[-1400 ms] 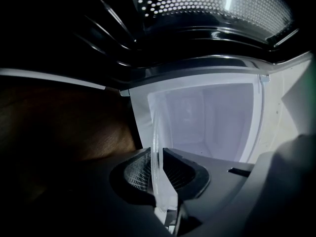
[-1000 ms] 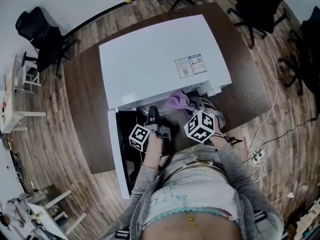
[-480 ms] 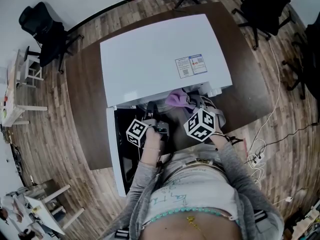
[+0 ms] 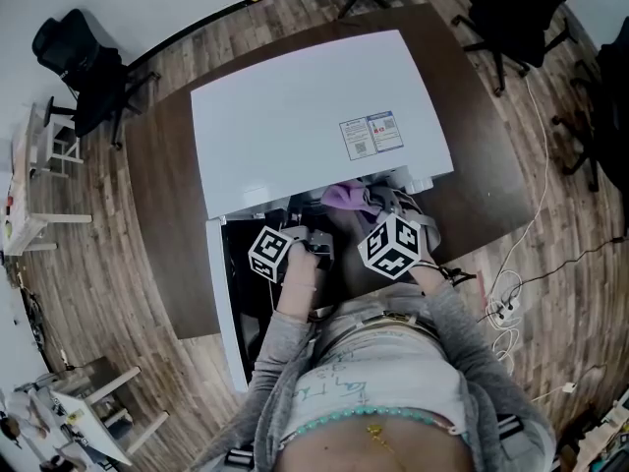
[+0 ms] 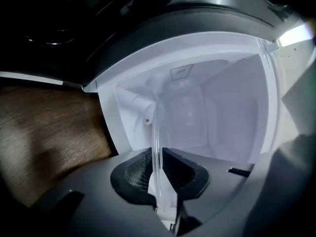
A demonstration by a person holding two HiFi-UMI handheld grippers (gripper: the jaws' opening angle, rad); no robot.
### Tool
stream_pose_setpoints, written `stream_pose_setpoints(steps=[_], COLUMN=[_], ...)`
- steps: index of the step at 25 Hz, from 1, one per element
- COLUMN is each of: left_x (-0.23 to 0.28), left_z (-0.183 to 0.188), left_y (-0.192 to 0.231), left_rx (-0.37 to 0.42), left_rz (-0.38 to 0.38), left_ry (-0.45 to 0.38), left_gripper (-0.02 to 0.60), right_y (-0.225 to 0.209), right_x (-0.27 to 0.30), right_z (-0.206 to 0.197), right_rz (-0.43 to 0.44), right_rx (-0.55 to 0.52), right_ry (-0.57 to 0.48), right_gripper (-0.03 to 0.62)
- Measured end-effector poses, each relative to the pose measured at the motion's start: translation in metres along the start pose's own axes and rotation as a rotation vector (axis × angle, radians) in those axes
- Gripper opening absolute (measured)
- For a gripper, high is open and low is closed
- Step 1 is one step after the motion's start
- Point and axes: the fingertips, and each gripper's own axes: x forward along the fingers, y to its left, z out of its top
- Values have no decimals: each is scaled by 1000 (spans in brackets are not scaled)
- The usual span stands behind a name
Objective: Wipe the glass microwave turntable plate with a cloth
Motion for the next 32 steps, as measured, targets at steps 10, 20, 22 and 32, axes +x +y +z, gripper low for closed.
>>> stream_pose_setpoints(steps=[10,20,22,32], left_x=[10,4,2,0], left_z=[7,-9,-12,-25], left_y=[-4,2,2,-6], left_rx=[21,87,115,572], left_rz=[7,66,88,146], left_ry=[-6,65,88,262], left_gripper=[54,71,81,158], right_y=[5,4,4,2], right_x=[-2,-4,-5,-7], right_z=[-5,-10,-10,-10], right_rz=[8,1,5,13], right_rx=[24,49,60,91], right_ry=[2,5,4,-9], right_gripper=[114,114,114,114])
